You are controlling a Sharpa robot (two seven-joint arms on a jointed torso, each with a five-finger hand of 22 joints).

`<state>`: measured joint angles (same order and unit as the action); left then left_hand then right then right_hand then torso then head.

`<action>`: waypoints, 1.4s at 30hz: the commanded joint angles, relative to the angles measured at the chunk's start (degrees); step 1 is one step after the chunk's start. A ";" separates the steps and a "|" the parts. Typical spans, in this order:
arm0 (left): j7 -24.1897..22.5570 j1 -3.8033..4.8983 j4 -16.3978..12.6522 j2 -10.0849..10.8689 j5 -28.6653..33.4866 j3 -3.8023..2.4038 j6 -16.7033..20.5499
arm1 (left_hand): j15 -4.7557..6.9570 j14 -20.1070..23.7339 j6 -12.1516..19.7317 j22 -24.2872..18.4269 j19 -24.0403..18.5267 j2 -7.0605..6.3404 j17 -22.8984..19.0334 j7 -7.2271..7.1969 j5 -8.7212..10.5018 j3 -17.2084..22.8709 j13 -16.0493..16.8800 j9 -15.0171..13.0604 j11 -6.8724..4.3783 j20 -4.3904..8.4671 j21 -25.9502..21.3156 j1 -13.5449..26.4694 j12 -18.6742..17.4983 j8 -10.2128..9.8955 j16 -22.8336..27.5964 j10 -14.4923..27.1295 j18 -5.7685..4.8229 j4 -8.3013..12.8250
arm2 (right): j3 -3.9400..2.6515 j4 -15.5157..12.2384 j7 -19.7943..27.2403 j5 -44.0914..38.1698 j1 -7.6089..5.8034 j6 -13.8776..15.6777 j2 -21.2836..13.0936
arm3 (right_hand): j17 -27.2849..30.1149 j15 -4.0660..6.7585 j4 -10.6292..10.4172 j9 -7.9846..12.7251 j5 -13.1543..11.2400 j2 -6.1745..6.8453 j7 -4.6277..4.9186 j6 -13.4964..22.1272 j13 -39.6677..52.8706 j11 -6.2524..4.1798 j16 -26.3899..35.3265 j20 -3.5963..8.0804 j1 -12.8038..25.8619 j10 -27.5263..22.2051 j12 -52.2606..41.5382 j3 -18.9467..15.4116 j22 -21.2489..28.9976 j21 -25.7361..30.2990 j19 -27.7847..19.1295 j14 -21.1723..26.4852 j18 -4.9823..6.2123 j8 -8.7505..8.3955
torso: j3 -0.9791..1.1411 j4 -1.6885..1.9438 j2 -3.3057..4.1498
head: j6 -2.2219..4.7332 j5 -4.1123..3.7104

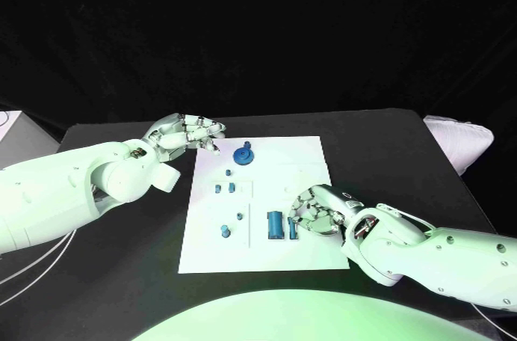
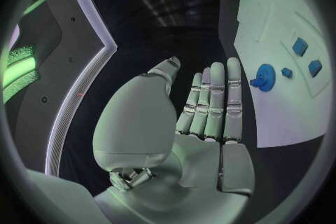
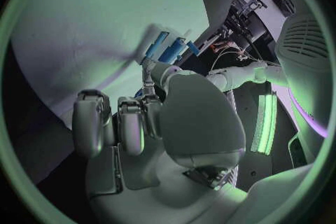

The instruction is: Assemble the parts on the task board

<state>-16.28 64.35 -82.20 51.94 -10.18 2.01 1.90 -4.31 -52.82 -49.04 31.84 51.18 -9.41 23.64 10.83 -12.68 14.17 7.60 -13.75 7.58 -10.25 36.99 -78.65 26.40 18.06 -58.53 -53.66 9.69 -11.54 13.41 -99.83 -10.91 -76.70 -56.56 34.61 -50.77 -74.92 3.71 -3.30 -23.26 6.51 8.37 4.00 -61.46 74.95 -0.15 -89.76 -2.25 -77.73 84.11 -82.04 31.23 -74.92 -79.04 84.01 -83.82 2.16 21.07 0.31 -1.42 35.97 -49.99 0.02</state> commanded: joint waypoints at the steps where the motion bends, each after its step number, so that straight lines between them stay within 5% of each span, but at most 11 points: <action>1: -0.43 0.01 -0.05 -0.15 -0.04 -0.04 -0.99 | -0.02 0.24 -0.46 -0.07 0.44 0.31 -0.11 -0.01 -0.13 0.15 -0.12 0.13 0.05 -0.11 -0.26 -0.44 0.16 0.26 -0.29 0.51 0.72 -0.52 | 0.04 -0.30 4.34 1.87 0.12 4.68 -0.49 | -15.08 0.39 0.39 -0.17 0.27 -0.24 0.04 0.72 11.16 -0.21 -0.24 0.27 0.08 2.82 0.47 0.05 -12.36 0.37 3.58 -6.18 -0.11 0.39 | -0.03 -0.05 -0.07 | -0.01 -0.01; 7: -1.19 -0.02 0.34 -0.36 0.34 -0.03 -0.72 | -0.02 0.24 -0.46 -0.07 0.44 0.31 -0.11 -0.01 -0.13 0.15 -0.12 0.13 0.05 -0.11 -0.26 -0.44 0.16 0.26 -0.29 0.51 0.72 -0.52 | -0.08 -1.14 17.14 14.80 -0.95 9.51 -2.08 | -15.08 -0.57 -0.52 0.78 4.31 2.15 1.39 3.42 10.02 0.89 -0.24 -0.35 2.95 1.31 3.23 -0.63 -11.48 3.96 2.68 -6.18 0.46 -1.18 | -0.11 -0.05 -0.29 | -0.01 -0.14; 13: -2.91 -0.16 1.66 -0.98 1.42 -0.03 0.74 | -0.03 0.26 -0.41 -0.08 0.44 0.26 -0.12 0.01 -0.12 0.15 -0.13 0.17 0.06 -0.12 -0.29 -0.48 0.16 0.22 -0.29 0.52 0.71 -0.54 | -0.46 1.58 27.62 30.47 -4.01 7.44 -2.31 | -12.57 -1.38 -0.85 1.76 5.66 3.24 2.38 4.86 7.77 1.80 1.93 -1.10 3.52 -1.40 8.27 -1.10 -9.63 11.37 0.68 -5.32 1.68 -2.68 | -0.48 -0.21 -1.03 | -0.01 -0.44; 21: -6.78 -0.59 5.82 -3.23 4.18 -0.05 3.84 | 0.04 0.49 -0.39 -0.12 0.35 0.29 -0.24 -0.10 -0.17 0.75 -0.14 0.31 -0.06 -0.09 -0.47 -1.53 0.36 0.17 -0.11 0.08 0.71 -0.27 | -1.86 15.27 33.35 50.99 -6.93 -2.58 2.12 | 6.51 -2.39 0.97 2.34 3.34 2.73 3.74 7.11 -16.68 2.96 23.52 -2.25 1.14 -19.59 47.96 1.17 6.17 54.36 -10.63 3.41 7.70 -3.19 | -1.34 -0.34 -3.00 | -0.01 -0.74; 29: -11.53 -0.78 13.39 -7.38 9.34 -0.11 8.61 | -0.68 3.28 -0.55 -2.13 -2.14 -0.69 -4.11 -0.06 0.04 3.90 -2.05 0.92 0.23 -0.92 -4.46 -2.88 -2.08 0.17 8.67 -1.15 0.56 -1.10 | -3.50 29.00 35.61 62.27 -8.01 -11.48 8.68 | 24.65 -3.86 1.58 3.18 -0.22 2.52 4.79 8.60 -35.55 4.53 51.82 -3.63 1.21 -20.71 62.77 2.15 15.95 67.23 -16.25 15.43 8.10 -4.45 | -1.50 -0.06 -4.39 | 5.33 -0.64; 37: -13.37 -0.79 17.96 -10.71 11.08 -0.14 10.43 | -3.29 3.18 -0.58 -10.87 -5.72 -2.26 -10.09 -0.88 0.32 9.15 -3.95 1.93 1.79 -4.30 -17.95 -2.53 -14.13 -2.03 32.24 -4.58 0.62 -0.49 | -4.12 36.56 36.85 66.75 -8.53 -14.91 12.61 | 40.44 -8.69 1.21 4.40 -0.58 2.25 6.96 9.38 -58.25 7.50 75.22 -8.64 2.04 -19.32 76.81 2.73 33.78 75.60 -26.65 22.69 8.33 -7.97 | -1.05 0.45 -4.78 | 7.84 -0.49; 38: -10.09 -0.79 17.50 -10.19 8.42 -0.08 8.14 | 4.31 52.82 49.04 -31.84 -51.18 9.41 -23.64 -10.83 12.68 -14.17 -7.60 13.75 -7.58 10.25 -36.99 21.70 -26.40 -18.06 58.53 13.13 -9.69 11.54 | -4.06 35.70 34.04 61.74 -8.39 -10.12 12.25 | 74.92 -3.71 3.30 23.26 -6.51 -8.37 -4.00 61.46 -74.95 0.15 89.76 2.25 24.36 -38.79 82.04 -31.23 74.92 79.04 -43.44 40.86 -2.16 -21.07 | -1.32 0.23 -4.58 | 6.88 -0.59; 39: -10.10 -0.81 17.40 -10.17 8.43 -0.08 8.28 | 4.31 52.82 49.04 -31.84 -51.18 9.41 -23.64 -10.83 12.68 -14.17 -7.60 13.75 -7.58 10.25 -36.99 22.97 -26.40 -18.06 58.53 53.66 -9.69 11.54 | -4.11 35.57 34.07 61.82 -8.36 -10.02 12.21 | 74.92 -3.71 3.30 23.26 -6.51 -8.37 -4.00 61.46 -74.95 0.15 89.76 2.25 25.87 -40.08 82.04 -31.23 74.92 79.04 -84.01 42.25 -2.16 -21.07 | -1.32 0.23 -4.58 | 6.95 -0.59; 40: -10.12 -0.83 17.23 -10.15 8.44 -0.10 8.51 | 4.31 52.82 49.04 -31.84 -51.18 9.41 -23.64 -10.83 12.68 -14.17 -7.60 13.75 -7.58 10.25 -36.99 24.79 -26.40 -18.06 58.53 53.66 -9.69 11.54 | -4.19 35.34 34.13 61.95 -8.32 -9.84 12.16 | 74.92 -3.71 3.30 23.26 -6.51 -8.37 -4.00 61.46 -74.95 0.15 89.76 2.25 27.62 -41.54 82.04 -31.23 74.92 79.04 -84.01 43.61 -2.16 -21.07 | -1.30 0.25 -4.58 | 7.06 -0.58; 41: -10.16 -0.86 16.98 -10.13 8.45 -0.12 8.84 | 4.31 52.82 49.04 -31.84 -51.18 9.41 -23.64 -10.83 12.68 -14.17 -7.60 13.75 -7.58 10.25 -36.99 26.73 -26.40 -18.06 58.53 53.66 -9.69 11.54 | -4.31 35.00 34.22 62.14 -8.26 -9.59 12.08 | 74.92 -3.71 3.30 23.26 -6.51 -8.37 -4.00 61.46 -74.95 0.15 89.76 2.25 29.43 -43.00 82.04 -31.23 74.92 79.04 -84.01 83.82 -2.16 -21.07 | -1.28 0.27 -4.58 | 7.23 -0.57; 42: -10.20 -0.91 16.63 -10.08 8.48 -0.14 9.32 | 4.31 52.82 49.04 -31.84 -51.18 9.41 -23.64 -10.83 12.68 -14.17 -7.60 13.75 -7.58 10.25 -36.99 28.63 -26.40 -18.06 58.53 53.66 -9.69 11.54 | -4.49 34.51 34.35 62.43 -8.17 -9.21 11.96 | 74.92 -3.71 3.30 23.26 -6.51 -8.37 -4.00 61.46 -74.95 0.15 89.76 2.25 31.20 -84.11 82.04 -31.23 74.92 79.04 -84.01 83.82 -2.16 -21.07 | -1.25 0.31 -4.59 | 7.48 -0.55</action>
<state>-26.37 63.51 -65.04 41.92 -1.63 1.95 10.41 -3.97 -25.10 -25.31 10.40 23.02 -5.94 6.81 5.02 -6.30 11.96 1.86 -5.98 4.86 -7.49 9.28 -67.82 5.91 8.10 -12.81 -35.08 5.16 -5.99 9.02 -64.72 23.08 -14.45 -64.83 24.57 -38.74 -17.04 -2.62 -1.11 -9.49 3.06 5.28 5.73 -26.16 7.97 3.85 -6.91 -5.67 -63.09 52.10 -2.42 17.14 -20.14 -1.75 32.20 -42.49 5.30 6.49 -0.96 -1.14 31.36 -42.86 -0.54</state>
